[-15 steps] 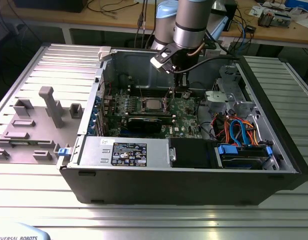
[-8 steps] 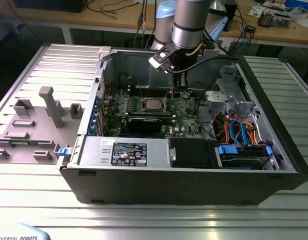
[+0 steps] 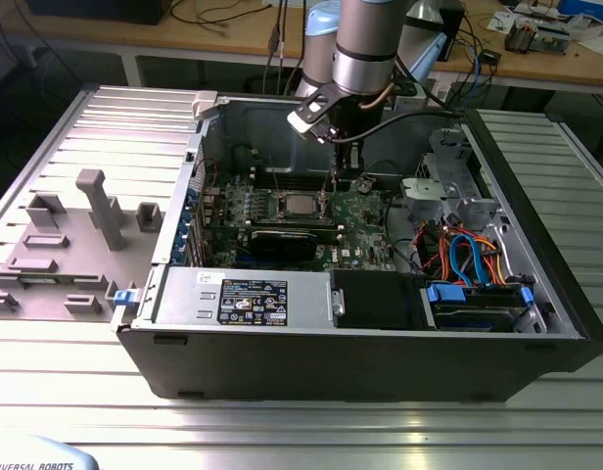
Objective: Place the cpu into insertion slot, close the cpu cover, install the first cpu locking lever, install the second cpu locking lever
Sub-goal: 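Close the cpu cover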
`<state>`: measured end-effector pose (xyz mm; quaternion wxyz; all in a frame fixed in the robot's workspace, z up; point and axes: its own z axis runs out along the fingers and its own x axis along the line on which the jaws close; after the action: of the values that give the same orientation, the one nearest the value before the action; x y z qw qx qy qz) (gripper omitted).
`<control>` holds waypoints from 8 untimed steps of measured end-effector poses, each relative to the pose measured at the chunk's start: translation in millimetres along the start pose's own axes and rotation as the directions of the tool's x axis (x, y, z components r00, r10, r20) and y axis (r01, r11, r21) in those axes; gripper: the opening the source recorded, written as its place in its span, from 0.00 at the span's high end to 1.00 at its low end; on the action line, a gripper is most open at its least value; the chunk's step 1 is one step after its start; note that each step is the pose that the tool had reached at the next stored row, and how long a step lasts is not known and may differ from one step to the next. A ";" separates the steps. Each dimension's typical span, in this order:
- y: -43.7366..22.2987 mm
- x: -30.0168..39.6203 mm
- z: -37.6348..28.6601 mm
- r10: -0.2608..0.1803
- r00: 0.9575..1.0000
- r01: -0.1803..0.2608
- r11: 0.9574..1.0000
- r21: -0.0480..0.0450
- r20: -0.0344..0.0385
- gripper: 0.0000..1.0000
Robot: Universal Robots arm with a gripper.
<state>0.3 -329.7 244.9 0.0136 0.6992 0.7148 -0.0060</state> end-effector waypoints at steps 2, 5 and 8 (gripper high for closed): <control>-1.7 0.0 0.0 0.000 1.000 0.000 1.000 0.000 0.000 0.89; -6.1 0.2 -0.1 0.000 1.000 0.000 1.000 0.000 0.000 0.89; -9.2 0.2 -0.1 0.000 1.000 0.000 1.000 0.000 0.000 0.89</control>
<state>-8.9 -329.6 244.9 0.0136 0.6992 0.7148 -0.0060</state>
